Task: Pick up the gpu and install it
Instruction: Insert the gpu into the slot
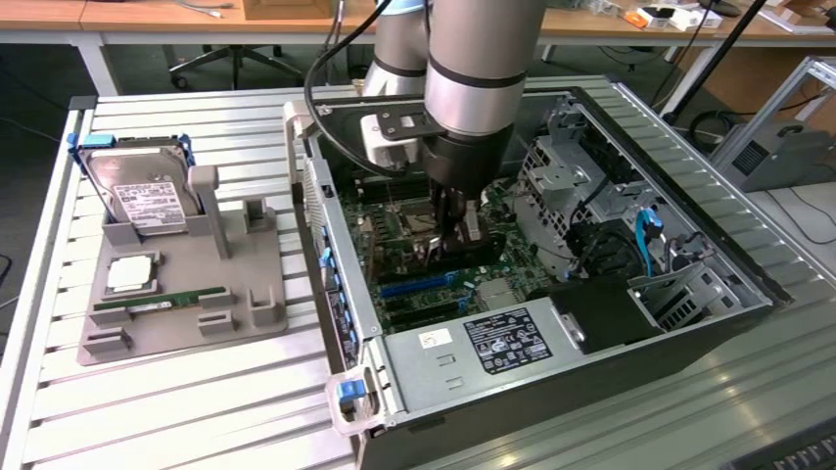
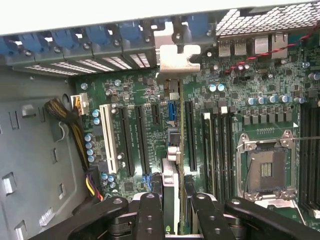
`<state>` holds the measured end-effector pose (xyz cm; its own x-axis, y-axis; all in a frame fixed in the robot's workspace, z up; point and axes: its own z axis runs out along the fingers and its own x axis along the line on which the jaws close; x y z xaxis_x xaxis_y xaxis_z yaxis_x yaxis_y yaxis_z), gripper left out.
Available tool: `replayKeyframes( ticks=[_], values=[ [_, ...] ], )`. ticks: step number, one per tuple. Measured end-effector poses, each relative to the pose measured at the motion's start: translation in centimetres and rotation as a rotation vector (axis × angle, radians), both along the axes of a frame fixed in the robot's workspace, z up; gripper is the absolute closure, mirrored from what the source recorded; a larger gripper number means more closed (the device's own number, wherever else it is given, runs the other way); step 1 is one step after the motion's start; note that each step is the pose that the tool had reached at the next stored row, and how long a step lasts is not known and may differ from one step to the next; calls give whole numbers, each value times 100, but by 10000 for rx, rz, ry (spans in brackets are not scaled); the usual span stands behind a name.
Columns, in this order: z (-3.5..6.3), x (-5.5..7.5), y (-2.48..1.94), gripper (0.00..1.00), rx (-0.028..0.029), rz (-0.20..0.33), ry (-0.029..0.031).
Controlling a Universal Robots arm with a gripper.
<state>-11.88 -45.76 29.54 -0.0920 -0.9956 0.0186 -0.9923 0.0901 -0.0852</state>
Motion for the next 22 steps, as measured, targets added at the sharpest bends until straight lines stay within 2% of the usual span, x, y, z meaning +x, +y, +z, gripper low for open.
replayKeyframes(
  ticks=[6, 12, 22],
  values=[
    [-64, -139, -7, 73, -10, -1, -2],
    [-146, -163, -23, 73, -61, -1, -3],
    [-177, -172, -20, 73, -60, -280, -3]
  ],
)
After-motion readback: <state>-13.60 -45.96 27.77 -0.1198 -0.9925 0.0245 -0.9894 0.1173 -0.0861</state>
